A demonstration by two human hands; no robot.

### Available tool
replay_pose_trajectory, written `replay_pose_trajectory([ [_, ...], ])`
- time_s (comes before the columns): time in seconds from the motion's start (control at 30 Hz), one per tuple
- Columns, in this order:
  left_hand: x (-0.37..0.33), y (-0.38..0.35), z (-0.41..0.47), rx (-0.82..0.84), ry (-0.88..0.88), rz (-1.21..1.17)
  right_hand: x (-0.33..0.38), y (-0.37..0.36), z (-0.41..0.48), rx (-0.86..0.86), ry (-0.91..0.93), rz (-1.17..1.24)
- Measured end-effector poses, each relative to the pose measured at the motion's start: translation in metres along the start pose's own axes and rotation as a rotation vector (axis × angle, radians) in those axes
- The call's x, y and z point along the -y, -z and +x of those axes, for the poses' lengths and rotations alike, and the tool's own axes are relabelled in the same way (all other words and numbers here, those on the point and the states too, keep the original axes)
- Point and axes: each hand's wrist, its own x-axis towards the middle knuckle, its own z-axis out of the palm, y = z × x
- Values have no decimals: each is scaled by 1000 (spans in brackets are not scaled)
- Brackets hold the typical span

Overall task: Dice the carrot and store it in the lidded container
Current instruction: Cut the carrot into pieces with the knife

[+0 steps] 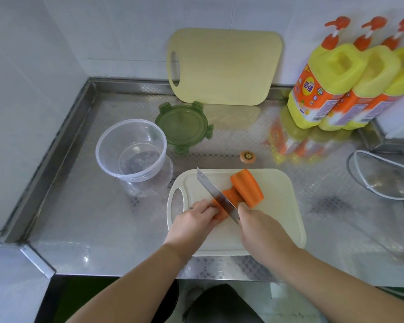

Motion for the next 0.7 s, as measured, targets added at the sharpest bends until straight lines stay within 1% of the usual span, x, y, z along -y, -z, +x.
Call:
replay_pose_trajectory([
  [0.33, 8, -10, -2, -42, -48, 0, -4, -8, 10, 45, 24, 50],
  [0.57, 9, -11, -2, -84, -67, -5, -1, -12, 16, 46, 15, 22],
  [0.7, 9, -11, -5, -65, -55, -15, 6, -15, 20, 50, 17, -28],
])
